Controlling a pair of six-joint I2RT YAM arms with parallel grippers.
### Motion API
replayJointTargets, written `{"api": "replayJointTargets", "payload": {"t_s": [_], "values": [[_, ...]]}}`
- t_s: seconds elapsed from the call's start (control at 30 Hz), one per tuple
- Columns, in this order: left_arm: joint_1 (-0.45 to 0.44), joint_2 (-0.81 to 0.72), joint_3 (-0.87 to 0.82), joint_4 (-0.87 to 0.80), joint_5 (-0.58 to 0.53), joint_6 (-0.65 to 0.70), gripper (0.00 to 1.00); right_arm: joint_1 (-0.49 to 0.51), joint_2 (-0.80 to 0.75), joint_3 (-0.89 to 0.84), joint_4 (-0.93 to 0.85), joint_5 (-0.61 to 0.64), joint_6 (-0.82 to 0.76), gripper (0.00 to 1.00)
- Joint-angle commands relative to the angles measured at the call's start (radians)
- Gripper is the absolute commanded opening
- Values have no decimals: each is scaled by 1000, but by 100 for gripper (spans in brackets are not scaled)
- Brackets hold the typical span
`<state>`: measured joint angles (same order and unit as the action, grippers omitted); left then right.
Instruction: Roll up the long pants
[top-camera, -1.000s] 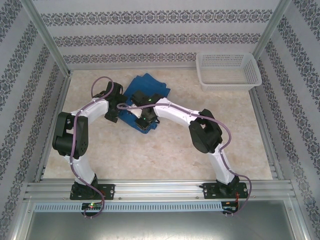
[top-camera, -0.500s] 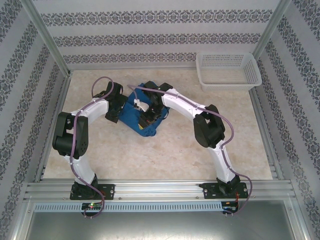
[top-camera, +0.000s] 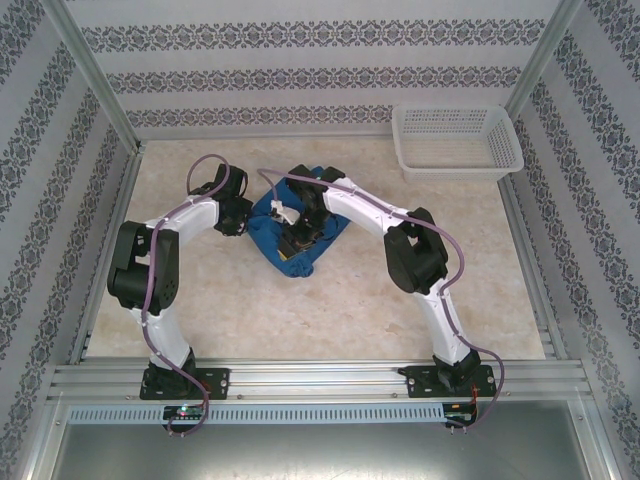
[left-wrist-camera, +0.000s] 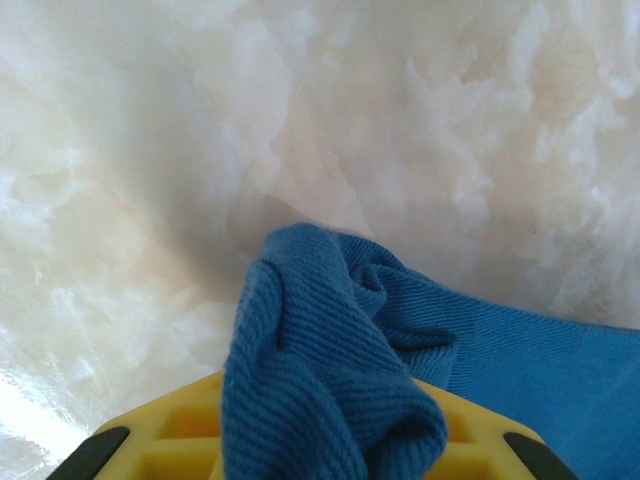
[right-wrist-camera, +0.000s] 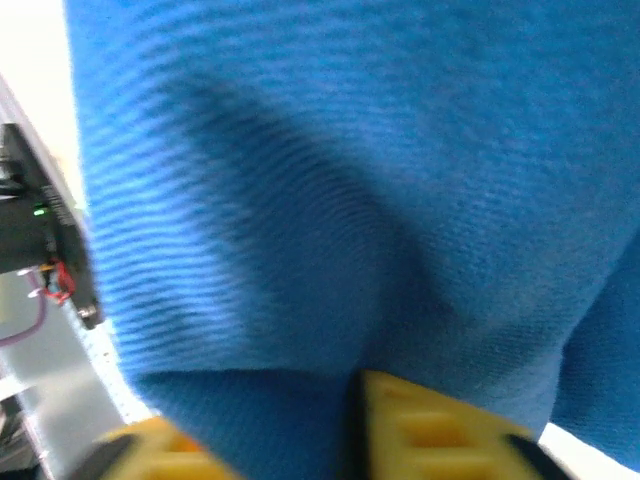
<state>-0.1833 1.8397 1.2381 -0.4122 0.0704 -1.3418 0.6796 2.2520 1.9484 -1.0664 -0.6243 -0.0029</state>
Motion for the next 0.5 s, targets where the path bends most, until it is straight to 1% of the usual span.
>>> {"api": "replayJointTargets", "payload": {"t_s": [0.0,0.03,0.1,0.17,0.23,0.3,0.4,0.47], "values": [[8,11,72,-41,-15,39,0,19,-87,-61,-27,254,54,76],[8,10,87,-80,-25,42,0,33,-118,-70,-24,361,62,81],[7,9,105,-129,-36,36,0,76,-182,-81,-26,542,68,82],[7,9,116,-161,-43,25,0,155,-246,-93,-11,728,77,84],[7,7,114,-174,-48,10,0,236,-271,-95,0,875,96,86],[8,9,112,-178,-46,7,0,308,-258,-78,-5,988,117,86],[7,10,108,-193,-44,6,0,398,-189,-35,-29,1139,136,88],[7,3,95,-193,-45,-3,0,444,-128,12,-58,1183,156,89]]}}
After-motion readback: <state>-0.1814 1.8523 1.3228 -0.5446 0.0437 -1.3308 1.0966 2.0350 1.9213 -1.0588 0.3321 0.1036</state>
